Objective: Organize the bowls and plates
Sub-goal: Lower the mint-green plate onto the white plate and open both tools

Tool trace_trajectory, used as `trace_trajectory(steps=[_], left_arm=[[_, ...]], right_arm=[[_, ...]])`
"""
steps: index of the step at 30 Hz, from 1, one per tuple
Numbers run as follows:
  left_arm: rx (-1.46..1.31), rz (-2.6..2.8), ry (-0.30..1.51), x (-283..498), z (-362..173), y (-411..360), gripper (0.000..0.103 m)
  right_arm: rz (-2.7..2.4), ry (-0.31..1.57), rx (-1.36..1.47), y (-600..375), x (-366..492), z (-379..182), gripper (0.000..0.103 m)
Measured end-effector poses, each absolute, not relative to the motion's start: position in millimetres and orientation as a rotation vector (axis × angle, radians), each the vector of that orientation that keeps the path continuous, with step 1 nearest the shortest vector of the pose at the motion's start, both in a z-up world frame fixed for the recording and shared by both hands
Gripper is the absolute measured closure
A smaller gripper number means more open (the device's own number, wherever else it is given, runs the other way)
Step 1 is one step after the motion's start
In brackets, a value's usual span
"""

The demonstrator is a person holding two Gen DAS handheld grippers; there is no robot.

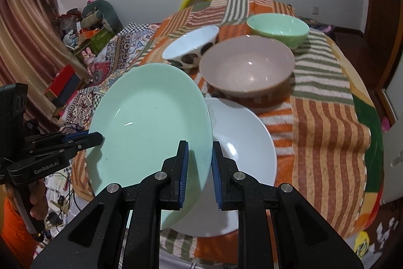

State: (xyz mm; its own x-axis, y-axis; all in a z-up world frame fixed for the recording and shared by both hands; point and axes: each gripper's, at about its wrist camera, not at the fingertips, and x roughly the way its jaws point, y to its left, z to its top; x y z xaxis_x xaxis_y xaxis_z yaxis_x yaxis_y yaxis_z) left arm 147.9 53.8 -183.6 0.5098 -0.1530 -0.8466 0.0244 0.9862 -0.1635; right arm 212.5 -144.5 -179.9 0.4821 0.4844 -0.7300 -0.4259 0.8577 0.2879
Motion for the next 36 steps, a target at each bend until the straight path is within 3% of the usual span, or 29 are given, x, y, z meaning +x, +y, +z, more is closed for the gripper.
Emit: trace_trajectory(steps=[16, 36], left_arm=[[-0.106, -0.14, 1.162, 171.1, -229.6, 27.8, 0.086], [-0.038, -0.119, 1.17, 193.3, -238.3, 10.4, 0.084]], right_arm=[[0.495, 1.024, 0.149, -167.7, 216.1, -220.1, 0.086], [0.455, 1.021, 0.182, -179.5, 225.2, -227.2, 0.086]])
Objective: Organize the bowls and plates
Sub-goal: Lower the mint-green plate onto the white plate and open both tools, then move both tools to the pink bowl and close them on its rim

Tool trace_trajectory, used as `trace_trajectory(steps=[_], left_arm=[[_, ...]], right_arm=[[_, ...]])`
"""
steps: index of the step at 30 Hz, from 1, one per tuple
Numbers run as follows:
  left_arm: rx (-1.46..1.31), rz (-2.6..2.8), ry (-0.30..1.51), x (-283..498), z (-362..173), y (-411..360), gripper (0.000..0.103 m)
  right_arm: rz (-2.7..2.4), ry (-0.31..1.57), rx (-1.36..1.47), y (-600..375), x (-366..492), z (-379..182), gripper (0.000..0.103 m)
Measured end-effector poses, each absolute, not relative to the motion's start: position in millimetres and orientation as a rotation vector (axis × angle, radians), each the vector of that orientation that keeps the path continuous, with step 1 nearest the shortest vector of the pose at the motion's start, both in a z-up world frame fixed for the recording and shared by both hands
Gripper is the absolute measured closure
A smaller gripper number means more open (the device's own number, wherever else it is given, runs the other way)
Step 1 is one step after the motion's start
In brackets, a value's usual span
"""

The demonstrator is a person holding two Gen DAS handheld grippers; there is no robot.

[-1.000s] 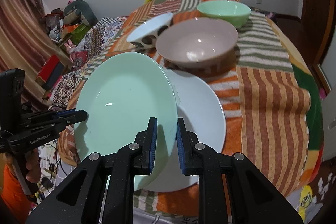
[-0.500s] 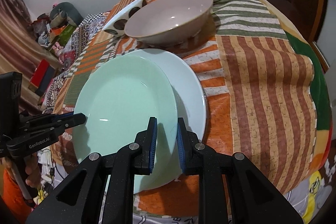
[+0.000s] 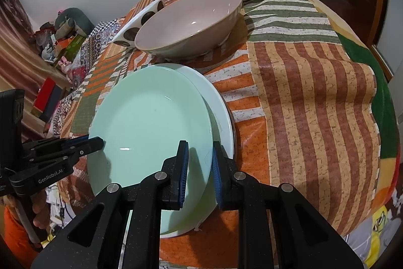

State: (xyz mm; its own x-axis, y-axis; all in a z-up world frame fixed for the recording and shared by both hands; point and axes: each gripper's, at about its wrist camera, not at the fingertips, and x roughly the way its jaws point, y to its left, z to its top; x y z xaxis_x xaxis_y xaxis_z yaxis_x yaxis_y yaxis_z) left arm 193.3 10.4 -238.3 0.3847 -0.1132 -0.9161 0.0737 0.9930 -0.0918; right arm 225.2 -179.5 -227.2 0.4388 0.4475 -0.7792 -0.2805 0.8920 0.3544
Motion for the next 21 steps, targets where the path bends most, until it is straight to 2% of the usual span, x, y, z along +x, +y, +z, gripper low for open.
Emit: trace_trajectory(steps=[5, 7, 9, 18, 21], left_arm=[[-0.016, -0.104, 1.174, 195.3, -239.8, 4.2, 0.076], [-0.008, -0.109, 1.176, 196.1, -240.2, -1.0, 0.065], [0.012, -0.107, 1.173, 196.1, -240.9, -6.0, 0.06], [-0.011, -0.118, 1.138, 189.5, -229.2, -0.7, 0.059], [0.038, -0.114, 1.083, 183.4, -211.4, -3.3, 0.059]], right_arm=[[0.442, 1.003, 0.163, -176.3, 226.3, -225.3, 0.087], [0.434, 0.996, 0.15, -174.1, 227.3, -224.7, 0.087], [0.426, 0.99, 0.134, -172.2, 228.0, -224.4, 0.086], [0.406, 0.969, 0.055, -166.7, 227.8, -221.3, 0.086], [0.39, 0.945, 0.043, -168.8, 227.4, -215.6, 0.08]])
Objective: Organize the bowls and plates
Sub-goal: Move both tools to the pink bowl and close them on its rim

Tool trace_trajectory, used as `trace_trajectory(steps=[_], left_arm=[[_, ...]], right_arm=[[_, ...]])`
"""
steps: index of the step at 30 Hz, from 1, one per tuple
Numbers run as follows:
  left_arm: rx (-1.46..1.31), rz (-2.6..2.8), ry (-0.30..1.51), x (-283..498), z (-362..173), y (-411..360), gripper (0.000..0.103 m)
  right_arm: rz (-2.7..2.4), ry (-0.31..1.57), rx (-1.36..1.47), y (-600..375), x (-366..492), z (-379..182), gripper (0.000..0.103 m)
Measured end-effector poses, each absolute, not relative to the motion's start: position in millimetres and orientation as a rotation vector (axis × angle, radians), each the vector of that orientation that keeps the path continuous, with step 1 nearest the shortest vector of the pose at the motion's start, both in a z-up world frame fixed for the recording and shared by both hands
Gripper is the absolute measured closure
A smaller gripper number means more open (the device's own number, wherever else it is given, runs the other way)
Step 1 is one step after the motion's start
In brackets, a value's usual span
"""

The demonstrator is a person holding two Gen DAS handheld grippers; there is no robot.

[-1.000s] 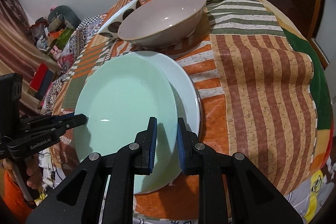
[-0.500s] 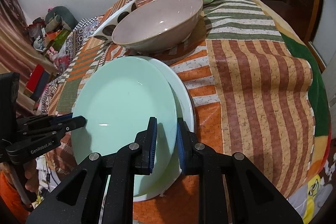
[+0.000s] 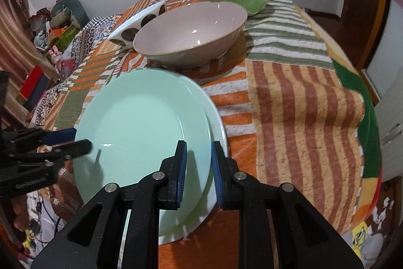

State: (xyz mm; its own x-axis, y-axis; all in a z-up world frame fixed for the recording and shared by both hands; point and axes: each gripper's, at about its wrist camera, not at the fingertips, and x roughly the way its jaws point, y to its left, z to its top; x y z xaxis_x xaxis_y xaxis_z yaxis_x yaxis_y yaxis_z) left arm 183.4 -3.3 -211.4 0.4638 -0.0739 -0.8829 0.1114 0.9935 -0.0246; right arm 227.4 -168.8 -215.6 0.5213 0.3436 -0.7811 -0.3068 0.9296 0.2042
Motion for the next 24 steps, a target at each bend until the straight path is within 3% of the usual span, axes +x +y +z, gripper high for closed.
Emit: trace_trajectory(steps=[3, 6, 12, 24], left_arm=[[0.056, -0.115, 1.03, 179.8, -194.8, -4.6, 0.058], [0.054, -0.12, 0.97, 180.0, -177.0, -4.5, 0.056], [0.032, -0.107, 0.87, 197.0, -150.9, -3.3, 0.041], [-0.045, -0.094, 0.875, 276.2, -161.3, 0.1, 0.037]], right_arm=[[0.39, 0.917, 0.05, -171.6, 227.2, -207.0, 0.071], [0.383, 0.886, 0.047, -174.4, 227.4, -198.2, 0.069], [0.384, 0.829, 0.065, -178.7, 231.9, -180.1, 0.058], [0.344, 0.751, 0.116, -192.2, 280.4, -161.0, 0.053]])
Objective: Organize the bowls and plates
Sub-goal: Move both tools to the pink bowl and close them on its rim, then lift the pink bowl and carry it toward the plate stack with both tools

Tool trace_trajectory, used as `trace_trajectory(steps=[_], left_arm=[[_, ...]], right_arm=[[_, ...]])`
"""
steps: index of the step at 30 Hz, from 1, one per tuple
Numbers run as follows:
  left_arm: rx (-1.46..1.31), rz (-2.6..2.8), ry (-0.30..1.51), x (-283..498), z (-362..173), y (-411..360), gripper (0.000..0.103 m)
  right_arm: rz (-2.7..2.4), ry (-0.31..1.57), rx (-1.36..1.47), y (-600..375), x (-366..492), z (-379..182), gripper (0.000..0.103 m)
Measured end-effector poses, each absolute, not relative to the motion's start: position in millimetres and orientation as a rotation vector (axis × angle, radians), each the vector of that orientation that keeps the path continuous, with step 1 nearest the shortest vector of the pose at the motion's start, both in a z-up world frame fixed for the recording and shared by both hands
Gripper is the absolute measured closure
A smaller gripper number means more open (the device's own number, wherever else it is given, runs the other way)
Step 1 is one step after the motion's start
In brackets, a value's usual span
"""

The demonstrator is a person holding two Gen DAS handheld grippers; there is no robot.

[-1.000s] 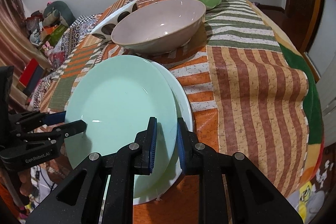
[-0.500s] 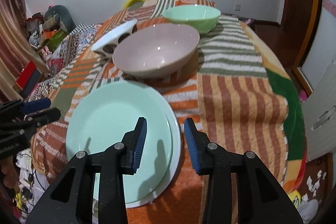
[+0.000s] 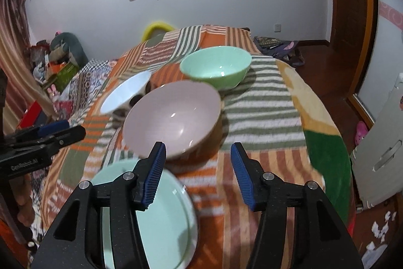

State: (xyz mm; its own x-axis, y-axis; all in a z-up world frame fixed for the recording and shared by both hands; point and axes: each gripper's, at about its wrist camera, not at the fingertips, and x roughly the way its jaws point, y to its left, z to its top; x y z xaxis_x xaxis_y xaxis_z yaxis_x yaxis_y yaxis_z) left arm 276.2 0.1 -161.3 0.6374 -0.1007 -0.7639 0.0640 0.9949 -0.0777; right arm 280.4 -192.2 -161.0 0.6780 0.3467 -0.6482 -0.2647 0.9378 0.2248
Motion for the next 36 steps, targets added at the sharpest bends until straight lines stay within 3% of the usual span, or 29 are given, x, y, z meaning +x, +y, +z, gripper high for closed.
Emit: trace_trajectory(steps=[9, 15, 19, 24, 36], left_arm=[[-0.082, -0.12, 0.925, 322.6, -196.1, -4.4, 0.038], [-0.093, -0.149, 0.956, 339.8, -213.5, -6.6, 0.06], [-0.103, -0.159, 0.971, 347.8, -221.8, -6.8, 0.073], [-0.114, -0.197, 0.982, 352.0, -226.7, -9.4, 0.088], [-0.099, -0.181, 0.991, 341.7, -222.2, -14.8, 0.088]], right_arm=[[0.323, 0.792, 0.111, -188.0, 324.6, -182.3, 0.053], [0.347, 0.822, 0.136, -184.9, 337.3, -192.5, 0.054], [0.367, 0.849, 0.153, -183.5, 344.6, -198.9, 0.071], [0.406, 0.864, 0.19, -182.7, 345.3, -201.8, 0.084], [0.382, 0.87, 0.149, -180.7, 336.6, -192.7, 0.086]])
